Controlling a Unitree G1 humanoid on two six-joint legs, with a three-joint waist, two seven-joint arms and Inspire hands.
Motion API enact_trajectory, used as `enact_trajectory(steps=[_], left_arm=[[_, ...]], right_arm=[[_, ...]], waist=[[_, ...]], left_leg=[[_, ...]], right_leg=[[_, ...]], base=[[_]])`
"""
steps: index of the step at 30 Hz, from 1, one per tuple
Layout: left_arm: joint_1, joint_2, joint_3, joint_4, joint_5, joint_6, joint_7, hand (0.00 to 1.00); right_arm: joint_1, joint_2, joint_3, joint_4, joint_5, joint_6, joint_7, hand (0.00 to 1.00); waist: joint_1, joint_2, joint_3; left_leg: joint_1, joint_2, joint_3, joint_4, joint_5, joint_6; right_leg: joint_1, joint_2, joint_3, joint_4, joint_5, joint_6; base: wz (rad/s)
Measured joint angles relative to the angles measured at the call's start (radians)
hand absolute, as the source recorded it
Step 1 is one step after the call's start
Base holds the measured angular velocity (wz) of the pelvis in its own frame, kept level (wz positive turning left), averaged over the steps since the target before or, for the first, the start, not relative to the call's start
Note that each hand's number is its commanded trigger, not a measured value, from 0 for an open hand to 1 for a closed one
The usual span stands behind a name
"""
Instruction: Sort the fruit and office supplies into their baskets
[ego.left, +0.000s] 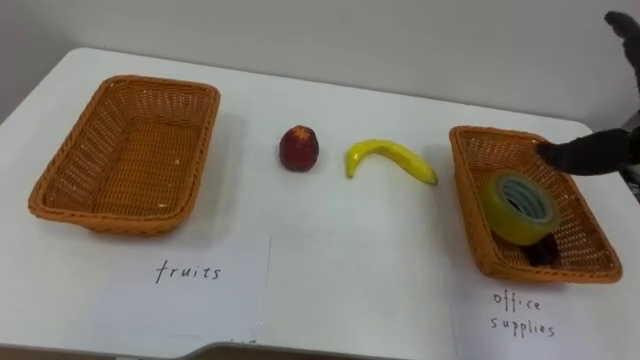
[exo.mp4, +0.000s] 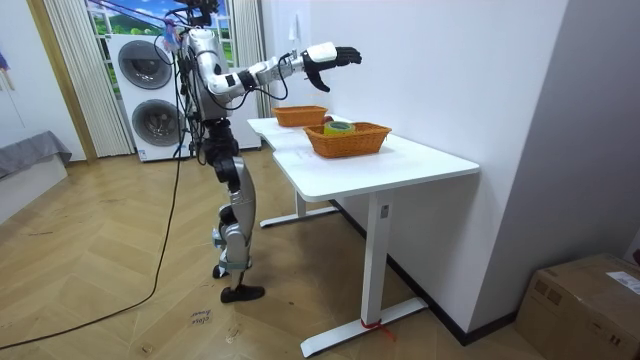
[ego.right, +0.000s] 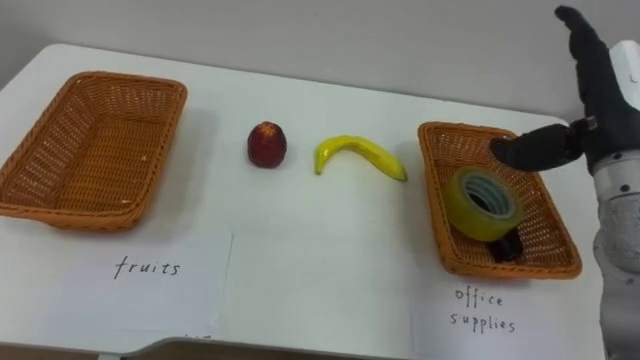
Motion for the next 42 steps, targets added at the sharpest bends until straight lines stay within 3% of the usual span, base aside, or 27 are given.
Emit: enact_trajectory(steps=[11, 14, 30, 33, 42], left_arm=[[0.004, -0.001, -0.023, 0.024, 0.003, 0.000, 0.004, 0.00], [0.003, 0.000, -0.024, 0.024, 0.004, 0.000, 0.008, 0.00], [0.024, 0.010, -0.062, 0.034, 0.004, 0.004, -0.003, 0.00], [0.024, 0.010, -0.061, 0.034, 0.015, 0.009, -0.009, 0.00], [0.023, 0.012, -0.061, 0.040, 0.033, 0.028, -0.008, 0.00]], right_arm=[[-0.151, -0.001, 0.026, 0.007, 0.006, -0.003, -0.053, 0.00], [-0.153, -0.006, 0.069, 0.007, 0.008, -0.003, -0.059, 0.00], [-0.169, -0.006, 0.200, 0.058, 0.102, 0.004, -0.020, 0.00], [-0.170, -0.006, 0.207, 0.110, 0.085, 0.002, 0.000, 0.00], [-0.173, -0.006, 0.225, 0.176, 0.079, 0.004, 0.017, 0.00]], waist=[[0.013, -0.007, 0.0032], [0.022, -0.012, 0.0065], [0.062, -0.019, 0.0066], [0.085, -0.017, 0.0091], [0.107, -0.017, 0.0170]], left_leg=[[-0.021, -0.002, -0.023, 0.005, 0.000, 0.000], [-0.030, -0.001, -0.033, 0.003, 0.000, 0.000], [-0.039, -0.004, -0.059, 0.012, 0.000, 0.000], [-0.039, -0.005, -0.061, 0.014, 0.000, 0.000], [-0.063, -0.007, -0.085, 0.026, 0.001, -0.001]], right_leg=[[-0.012, 0.000, -0.016, 0.001, 0.000, 0.000], [-0.014, -0.003, -0.028, 0.001, 0.000, 0.000], [-0.006, -0.009, -0.059, 0.000, 0.000, 0.000], [-0.005, -0.010, -0.059, 0.000, 0.000, 0.000], [-0.014, -0.012, -0.084, -0.001, 0.000, 0.000]], base=[[0.05], [0.09], [0.05], [0.00], [0.08]])
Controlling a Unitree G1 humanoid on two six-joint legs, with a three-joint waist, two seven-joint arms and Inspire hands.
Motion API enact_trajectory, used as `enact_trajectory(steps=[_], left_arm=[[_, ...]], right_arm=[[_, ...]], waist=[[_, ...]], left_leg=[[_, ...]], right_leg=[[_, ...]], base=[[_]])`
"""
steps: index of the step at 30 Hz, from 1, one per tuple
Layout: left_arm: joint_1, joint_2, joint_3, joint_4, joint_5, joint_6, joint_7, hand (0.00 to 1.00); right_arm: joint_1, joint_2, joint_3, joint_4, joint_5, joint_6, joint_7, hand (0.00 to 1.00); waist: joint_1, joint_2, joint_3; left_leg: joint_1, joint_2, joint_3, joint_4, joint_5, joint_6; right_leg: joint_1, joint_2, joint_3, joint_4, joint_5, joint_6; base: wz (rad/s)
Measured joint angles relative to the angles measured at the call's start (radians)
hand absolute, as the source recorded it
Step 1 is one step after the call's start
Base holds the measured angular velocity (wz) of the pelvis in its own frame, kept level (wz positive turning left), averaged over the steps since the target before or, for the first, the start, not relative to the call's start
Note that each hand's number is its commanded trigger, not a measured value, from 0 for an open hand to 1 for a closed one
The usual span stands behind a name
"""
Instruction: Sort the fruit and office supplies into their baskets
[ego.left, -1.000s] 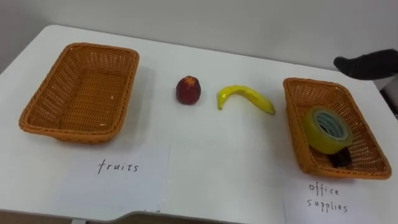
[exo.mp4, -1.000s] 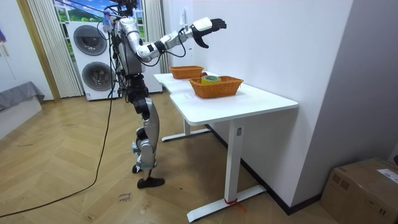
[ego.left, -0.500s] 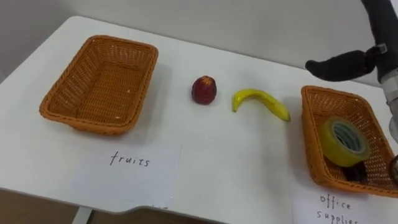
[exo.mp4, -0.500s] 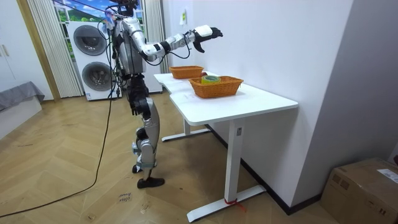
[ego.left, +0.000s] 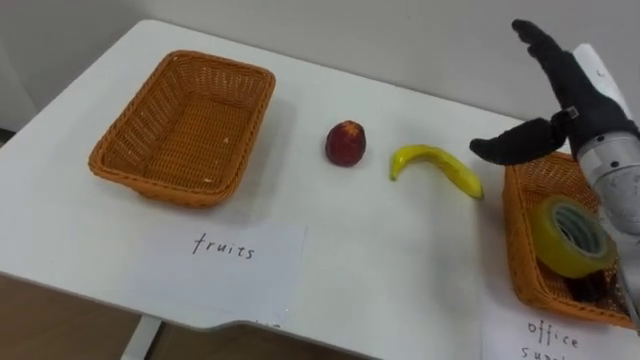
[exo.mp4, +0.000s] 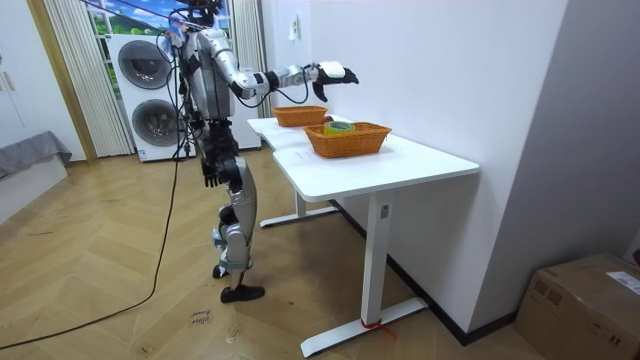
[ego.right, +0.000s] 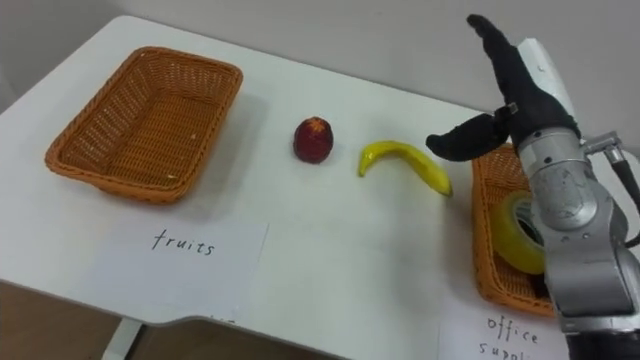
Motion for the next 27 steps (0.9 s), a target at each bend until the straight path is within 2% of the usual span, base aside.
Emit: enact_trajectory(steps=[11, 18, 22, 27], left_arm=[[0.000, 0.002, -0.019, 0.002, 0.000, 0.024, -0.002, 0.00], [0.002, 0.013, -0.040, 0.001, -0.001, 0.040, -0.019, 0.00], [0.001, 0.022, -0.049, -0.020, 0.000, 0.040, -0.033, 0.00], [0.001, 0.023, -0.049, -0.024, 0.000, 0.040, -0.044, 0.00]], right_arm=[[-0.027, 0.000, 0.055, 0.052, -0.001, 0.002, 0.034, 0.00], [-0.037, 0.000, 0.065, 0.087, -0.001, 0.015, 0.037, 0.00], [-0.037, 0.000, 0.091, 0.110, -0.009, 0.021, 0.048, 0.00], [-0.038, 0.000, 0.096, 0.110, -0.012, 0.023, 0.072, 0.00]], waist=[[0.003, -0.015, -0.0099], [0.017, -0.021, -0.0071], [0.020, -0.029, -0.0028], [0.030, -0.029, -0.0031]], left_leg=[[-0.010, -0.001, -0.019, 0.008, 0.000, 0.000], [-0.013, -0.002, -0.021, 0.012, 0.001, -0.001], [-0.022, -0.003, -0.035, 0.018, 0.001, -0.002], [-0.028, -0.006, -0.049, 0.020, 0.001, -0.001]], right_leg=[[0.002, -0.002, -0.024, -0.001, 0.000, 0.000], [0.003, -0.003, -0.029, 0.000, 0.000, 0.000], [0.002, -0.005, -0.045, 0.000, 0.000, 0.000], [0.001, -0.007, -0.054, 0.000, 0.000, 0.000]], base=[[0.04], [0.01], [0.10], [0.07]])
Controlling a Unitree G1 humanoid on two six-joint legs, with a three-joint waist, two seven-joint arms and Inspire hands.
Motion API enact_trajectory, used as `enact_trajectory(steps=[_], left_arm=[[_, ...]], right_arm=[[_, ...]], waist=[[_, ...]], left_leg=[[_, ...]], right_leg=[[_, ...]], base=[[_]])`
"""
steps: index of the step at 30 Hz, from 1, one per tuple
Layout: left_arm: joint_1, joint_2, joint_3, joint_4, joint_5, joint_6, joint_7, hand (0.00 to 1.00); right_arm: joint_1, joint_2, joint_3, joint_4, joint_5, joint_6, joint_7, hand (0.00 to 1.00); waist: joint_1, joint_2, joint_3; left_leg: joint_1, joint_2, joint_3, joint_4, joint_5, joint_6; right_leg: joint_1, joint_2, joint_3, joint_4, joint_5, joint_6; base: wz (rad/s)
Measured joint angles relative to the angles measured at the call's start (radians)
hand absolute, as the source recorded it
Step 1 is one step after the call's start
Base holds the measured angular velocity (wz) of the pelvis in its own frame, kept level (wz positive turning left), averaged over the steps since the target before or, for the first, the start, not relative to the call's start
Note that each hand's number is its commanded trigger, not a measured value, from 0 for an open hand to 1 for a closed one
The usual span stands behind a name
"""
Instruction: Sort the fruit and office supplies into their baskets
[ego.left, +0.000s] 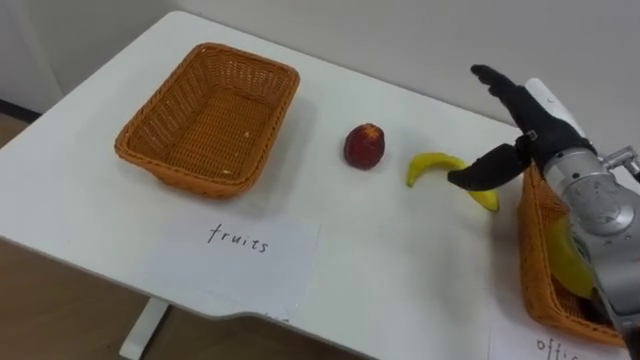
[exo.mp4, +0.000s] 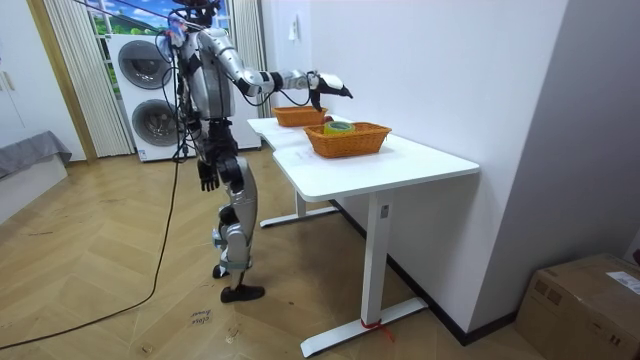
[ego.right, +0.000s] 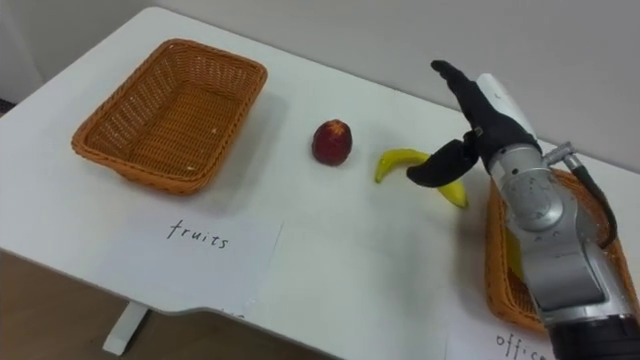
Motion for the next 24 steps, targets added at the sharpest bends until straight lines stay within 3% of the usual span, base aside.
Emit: enact_trajectory(steps=[7, 13, 21, 24], left_arm=[[0.000, 0.002, 0.000, -0.035, 0.001, 0.003, -0.020, 0.00], [0.005, 0.002, 0.001, -0.044, 0.000, 0.005, -0.021, 0.00], [0.001, 0.002, 0.002, -0.043, 0.000, 0.018, -0.009, 0.00], [0.001, 0.005, 0.002, -0.043, 0.000, 0.021, -0.008, 0.00]], right_arm=[[-0.001, 0.000, 0.038, 0.043, -0.074, 0.001, 0.018, 0.00], [-0.023, 0.000, 0.038, 0.079, -0.124, 0.002, 0.042, 0.00], [-0.053, 0.000, 0.068, 0.163, -0.219, 0.016, 0.045, 0.00], [-0.070, 0.000, 0.077, 0.208, -0.235, 0.024, 0.044, 0.00]], waist=[[0.028, 0.001, 0.0004], [0.031, 0.008, 0.0045], [0.034, 0.006, 0.0023], [0.037, -0.001, -0.0024]], left_leg=[[-0.003, -0.005, -0.005, 0.001, 0.000, 0.000], [-0.013, -0.008, -0.013, 0.014, 0.000, 0.000], [-0.018, -0.009, -0.024, 0.016, 0.006, 0.001], [-0.017, -0.009, -0.024, 0.016, 0.006, 0.002]], right_leg=[[0.000, 0.000, -0.001, 0.000, 0.000, 0.000], [-0.001, -0.003, -0.013, 0.000, 0.000, 0.000], [-0.001, -0.006, -0.021, 0.000, 0.000, 0.000], [0.000, -0.008, -0.023, 0.001, 0.000, 0.000]], base=[[0.02], [0.05], [0.03], [0.00]])
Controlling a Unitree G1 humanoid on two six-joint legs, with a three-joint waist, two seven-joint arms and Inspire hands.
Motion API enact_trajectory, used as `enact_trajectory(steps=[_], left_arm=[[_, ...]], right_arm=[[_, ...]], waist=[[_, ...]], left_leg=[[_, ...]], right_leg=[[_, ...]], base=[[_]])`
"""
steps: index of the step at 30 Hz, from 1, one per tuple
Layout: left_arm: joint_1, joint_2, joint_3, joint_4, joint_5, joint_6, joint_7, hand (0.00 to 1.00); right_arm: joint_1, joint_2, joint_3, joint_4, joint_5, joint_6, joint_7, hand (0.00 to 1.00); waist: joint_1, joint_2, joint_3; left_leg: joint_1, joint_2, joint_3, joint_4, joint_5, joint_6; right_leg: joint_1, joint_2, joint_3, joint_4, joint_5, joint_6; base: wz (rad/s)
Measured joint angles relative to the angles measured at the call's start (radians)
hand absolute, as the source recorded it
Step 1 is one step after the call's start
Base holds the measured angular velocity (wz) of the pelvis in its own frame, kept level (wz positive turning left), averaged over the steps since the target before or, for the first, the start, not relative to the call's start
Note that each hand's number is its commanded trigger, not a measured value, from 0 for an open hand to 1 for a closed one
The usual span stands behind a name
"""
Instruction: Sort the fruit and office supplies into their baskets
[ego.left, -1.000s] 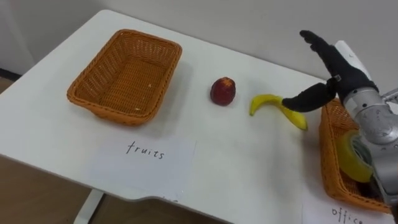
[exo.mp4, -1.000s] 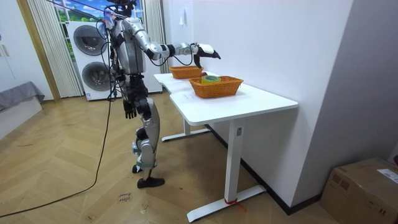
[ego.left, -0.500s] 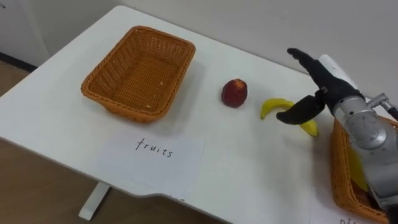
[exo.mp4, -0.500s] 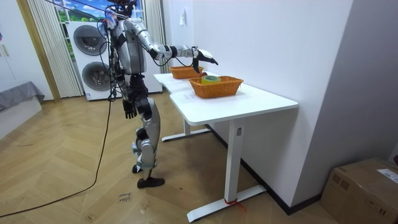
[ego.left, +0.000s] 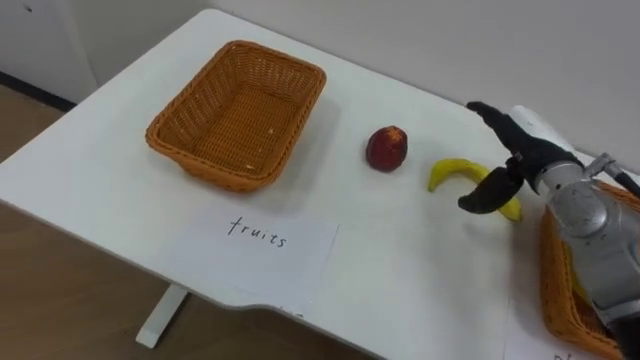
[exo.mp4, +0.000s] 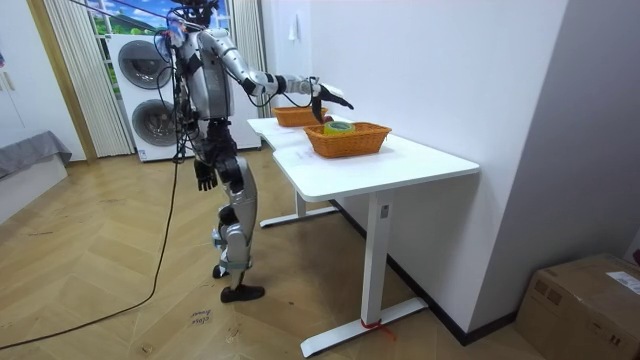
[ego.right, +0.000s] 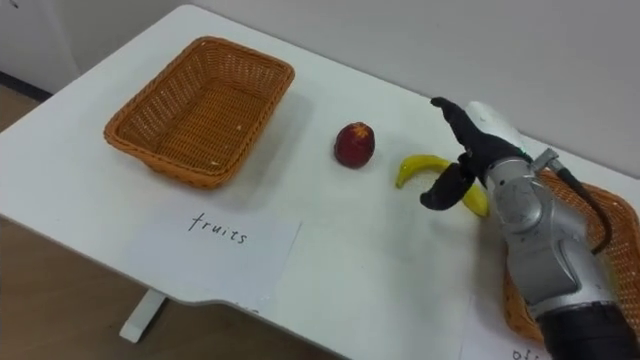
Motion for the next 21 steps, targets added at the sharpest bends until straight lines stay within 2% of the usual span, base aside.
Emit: enact_trajectory(steps=[9, 11, 13, 19, 21], left_arm=[[-0.002, 0.006, 0.002, -0.001, 0.001, 0.008, -0.001, 0.00], [-0.002, 0.007, 0.002, -0.001, 0.002, 0.011, -0.010, 0.00], [0.000, 0.010, 0.002, -0.001, 0.002, 0.016, -0.017, 0.00], [-0.003, 0.028, 0.000, -0.033, 0.002, 0.026, -0.028, 0.00], [-0.003, 0.030, 0.000, -0.040, 0.002, 0.026, -0.028, 0.00]], right_arm=[[0.000, 0.000, 0.001, 0.025, -0.074, 0.022, 0.000, 0.00], [0.000, 0.000, 0.004, 0.036, -0.094, 0.041, 0.008, 0.00], [0.000, 0.000, 0.004, 0.041, -0.107, 0.042, 0.013, 0.00], [-0.001, 0.000, 0.006, 0.062, -0.140, 0.065, 0.015, 0.00], [-0.014, 0.000, 0.021, 0.070, -0.155, 0.070, 0.015, 0.00]], waist=[[0.016, -0.002, 0.0009], [0.018, -0.001, 0.0033], [0.019, 0.000, 0.0040], [0.018, -0.001, 0.0026], [0.019, 0.001, 0.0046]], left_leg=[[-0.003, -0.001, -0.003, 0.000, 0.001, 0.001], [-0.005, -0.001, -0.004, 0.000, 0.001, 0.001], [-0.007, -0.001, -0.004, 0.000, 0.001, 0.001], [-0.037, -0.007, -0.029, 0.014, 0.001, 0.000], [-0.041, -0.010, -0.033, 0.014, 0.002, -0.001]], right_leg=[[0.000, -0.001, -0.005, 0.000, 0.000, 0.000], [-0.001, -0.001, -0.006, 0.000, 0.000, 0.000], [-0.003, -0.001, -0.006, -0.001, 0.000, 0.000], [-0.017, -0.001, -0.032, -0.001, 0.000, 0.000], [-0.019, -0.002, -0.034, -0.001, 0.000, 0.000]], base=[[0.01], [0.00], [0.00], [0.11], [0.07]])
